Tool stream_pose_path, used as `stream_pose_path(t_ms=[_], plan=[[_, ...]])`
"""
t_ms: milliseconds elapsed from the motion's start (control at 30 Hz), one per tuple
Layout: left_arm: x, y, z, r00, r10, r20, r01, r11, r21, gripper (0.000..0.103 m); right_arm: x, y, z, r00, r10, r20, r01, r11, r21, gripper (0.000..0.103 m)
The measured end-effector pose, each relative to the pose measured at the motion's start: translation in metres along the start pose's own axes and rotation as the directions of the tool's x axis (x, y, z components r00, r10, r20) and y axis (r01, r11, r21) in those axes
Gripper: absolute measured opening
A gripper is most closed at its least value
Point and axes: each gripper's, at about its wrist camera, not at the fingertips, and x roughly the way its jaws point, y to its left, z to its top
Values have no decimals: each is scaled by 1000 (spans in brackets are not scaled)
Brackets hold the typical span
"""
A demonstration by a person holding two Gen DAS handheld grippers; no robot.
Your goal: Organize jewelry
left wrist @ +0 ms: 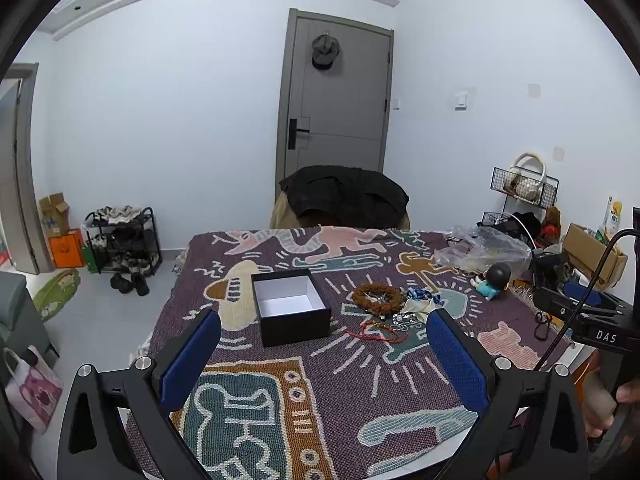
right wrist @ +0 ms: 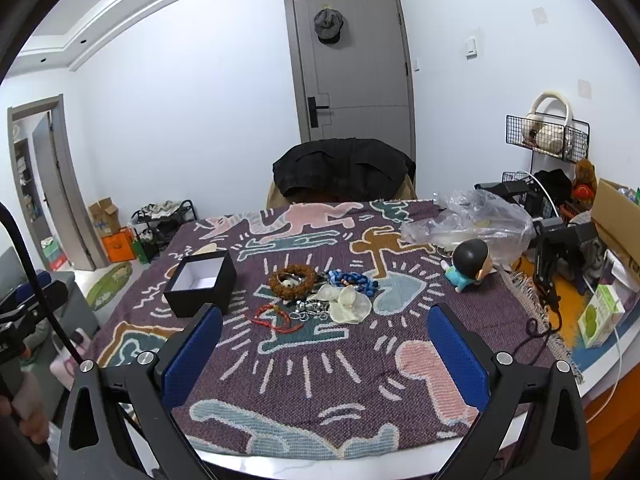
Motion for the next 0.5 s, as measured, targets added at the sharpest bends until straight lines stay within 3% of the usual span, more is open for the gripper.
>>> stream_pose_path(t_ms=[500], plan=[[-1,-4,-3,1000,-3,3,3,1000,9,103,0,-7,1,1000,-17,10,16,999,29,102]])
